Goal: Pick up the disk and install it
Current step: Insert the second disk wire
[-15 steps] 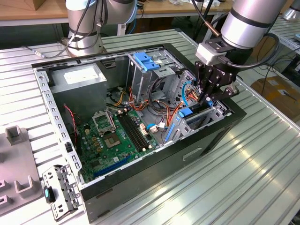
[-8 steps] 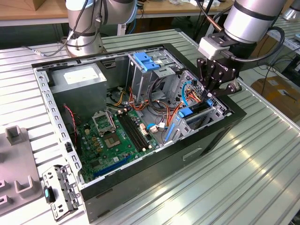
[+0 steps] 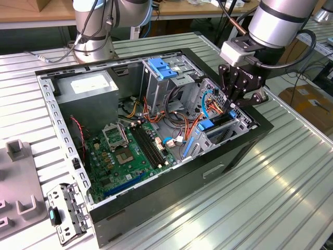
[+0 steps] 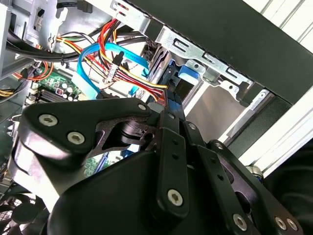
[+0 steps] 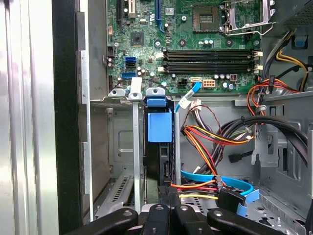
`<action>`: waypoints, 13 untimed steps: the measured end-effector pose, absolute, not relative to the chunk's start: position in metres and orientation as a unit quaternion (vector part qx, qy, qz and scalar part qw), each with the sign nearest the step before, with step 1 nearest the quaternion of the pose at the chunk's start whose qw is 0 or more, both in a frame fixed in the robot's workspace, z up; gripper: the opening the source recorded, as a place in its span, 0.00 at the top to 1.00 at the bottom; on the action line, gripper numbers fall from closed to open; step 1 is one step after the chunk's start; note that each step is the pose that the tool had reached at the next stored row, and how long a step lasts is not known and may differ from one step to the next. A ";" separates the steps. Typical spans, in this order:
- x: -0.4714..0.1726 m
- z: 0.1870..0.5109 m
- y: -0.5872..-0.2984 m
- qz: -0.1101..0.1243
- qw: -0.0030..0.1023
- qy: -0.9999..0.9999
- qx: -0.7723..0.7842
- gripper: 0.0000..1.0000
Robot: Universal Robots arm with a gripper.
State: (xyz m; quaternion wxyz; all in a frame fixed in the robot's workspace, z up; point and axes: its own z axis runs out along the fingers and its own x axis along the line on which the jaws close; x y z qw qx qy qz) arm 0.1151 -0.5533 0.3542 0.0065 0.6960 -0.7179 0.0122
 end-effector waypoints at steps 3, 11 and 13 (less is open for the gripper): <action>0.115 0.354 -0.553 0.012 0.007 -0.718 0.696 0.89; 0.111 0.354 -0.553 0.012 0.007 -0.718 0.696 0.89; 0.107 0.354 -0.553 0.012 0.007 -0.718 0.696 0.89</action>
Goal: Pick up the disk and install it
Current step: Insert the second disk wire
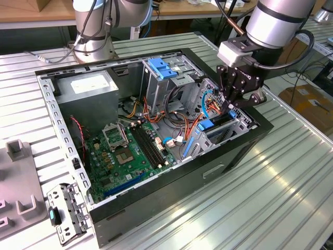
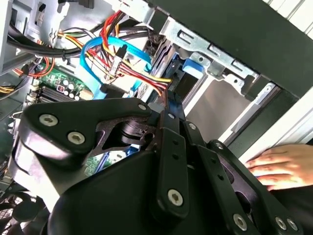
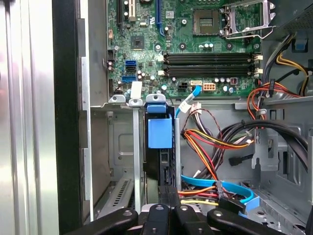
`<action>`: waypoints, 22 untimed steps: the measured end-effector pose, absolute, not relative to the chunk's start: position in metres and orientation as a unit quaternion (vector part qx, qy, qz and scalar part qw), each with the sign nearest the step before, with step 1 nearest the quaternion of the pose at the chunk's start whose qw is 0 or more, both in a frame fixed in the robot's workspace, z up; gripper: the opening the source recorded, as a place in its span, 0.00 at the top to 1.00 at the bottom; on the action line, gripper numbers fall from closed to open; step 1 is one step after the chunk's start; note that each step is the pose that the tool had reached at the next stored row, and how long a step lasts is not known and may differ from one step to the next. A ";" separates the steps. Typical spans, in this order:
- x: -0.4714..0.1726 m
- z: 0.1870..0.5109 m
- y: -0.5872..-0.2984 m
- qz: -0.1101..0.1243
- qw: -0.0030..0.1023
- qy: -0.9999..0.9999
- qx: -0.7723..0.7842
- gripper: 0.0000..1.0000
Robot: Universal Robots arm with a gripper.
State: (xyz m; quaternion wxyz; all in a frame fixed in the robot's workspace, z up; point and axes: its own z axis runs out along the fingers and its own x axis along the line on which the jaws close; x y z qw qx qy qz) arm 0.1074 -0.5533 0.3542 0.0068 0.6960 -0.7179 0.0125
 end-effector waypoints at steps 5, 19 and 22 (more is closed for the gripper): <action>0.089 0.354 -0.553 0.012 0.007 -0.718 0.696 0.89; 0.073 0.378 -0.553 0.012 0.007 -0.718 0.696 0.89; 0.073 0.391 -0.553 0.012 0.007 -0.718 0.696 0.89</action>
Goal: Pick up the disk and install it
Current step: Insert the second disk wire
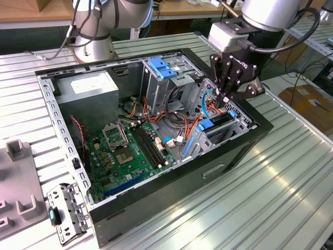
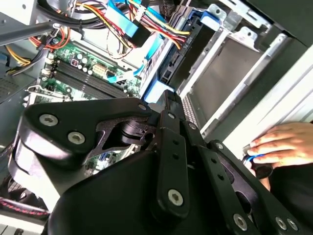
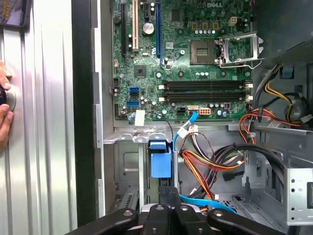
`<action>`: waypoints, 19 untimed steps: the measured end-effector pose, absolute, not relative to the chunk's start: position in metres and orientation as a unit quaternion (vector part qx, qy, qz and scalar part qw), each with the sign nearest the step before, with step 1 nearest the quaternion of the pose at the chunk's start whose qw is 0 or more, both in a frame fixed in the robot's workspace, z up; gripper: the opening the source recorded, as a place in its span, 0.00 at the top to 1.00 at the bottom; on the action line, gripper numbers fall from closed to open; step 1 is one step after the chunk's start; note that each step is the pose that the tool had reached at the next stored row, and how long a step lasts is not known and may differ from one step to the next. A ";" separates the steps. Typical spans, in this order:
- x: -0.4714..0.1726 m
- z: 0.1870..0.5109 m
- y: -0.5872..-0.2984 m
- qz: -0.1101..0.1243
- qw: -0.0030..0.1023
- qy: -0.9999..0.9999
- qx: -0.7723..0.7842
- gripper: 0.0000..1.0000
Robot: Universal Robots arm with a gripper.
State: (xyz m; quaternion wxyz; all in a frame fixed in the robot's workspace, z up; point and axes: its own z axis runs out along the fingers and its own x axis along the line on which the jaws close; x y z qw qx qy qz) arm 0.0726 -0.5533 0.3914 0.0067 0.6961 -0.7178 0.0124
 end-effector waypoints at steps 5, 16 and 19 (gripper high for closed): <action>0.073 0.406 -0.553 0.012 0.007 -0.718 0.696 0.89; 0.075 0.406 -0.497 0.057 0.052 -0.716 0.694 0.89; 0.078 0.405 -0.483 0.058 0.054 -0.715 0.694 0.89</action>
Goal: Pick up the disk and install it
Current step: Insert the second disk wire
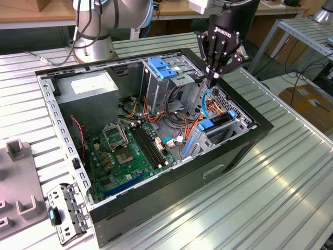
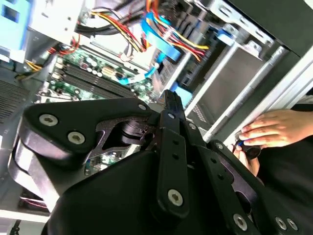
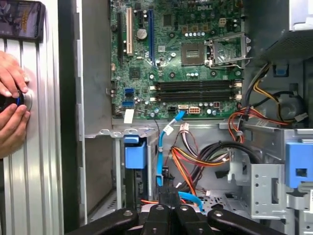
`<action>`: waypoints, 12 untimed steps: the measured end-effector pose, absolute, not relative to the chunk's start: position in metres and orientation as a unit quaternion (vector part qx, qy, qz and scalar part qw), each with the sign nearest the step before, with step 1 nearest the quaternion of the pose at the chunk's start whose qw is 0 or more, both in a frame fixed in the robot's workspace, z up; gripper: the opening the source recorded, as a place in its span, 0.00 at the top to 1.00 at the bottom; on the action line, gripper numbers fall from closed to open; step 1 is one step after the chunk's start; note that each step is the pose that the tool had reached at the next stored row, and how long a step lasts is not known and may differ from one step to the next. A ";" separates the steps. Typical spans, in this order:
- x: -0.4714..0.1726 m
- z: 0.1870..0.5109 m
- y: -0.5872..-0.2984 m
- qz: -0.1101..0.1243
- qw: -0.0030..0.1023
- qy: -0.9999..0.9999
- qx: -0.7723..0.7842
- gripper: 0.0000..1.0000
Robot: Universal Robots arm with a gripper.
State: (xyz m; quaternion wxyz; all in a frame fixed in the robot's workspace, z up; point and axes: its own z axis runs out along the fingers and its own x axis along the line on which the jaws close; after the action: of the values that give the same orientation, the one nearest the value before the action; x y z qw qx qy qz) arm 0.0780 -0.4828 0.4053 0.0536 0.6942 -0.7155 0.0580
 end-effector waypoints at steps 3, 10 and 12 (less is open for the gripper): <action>0.082 0.404 -0.469 0.060 0.057 -0.715 0.694 0.89; 0.091 0.401 -0.434 0.074 0.072 -0.714 0.693 0.89; 0.092 0.400 -0.426 0.078 0.076 -0.713 0.692 0.89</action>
State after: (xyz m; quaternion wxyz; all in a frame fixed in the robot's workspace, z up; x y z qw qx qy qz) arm 0.0925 -0.4260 0.4001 0.0759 0.6923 -0.7133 0.0779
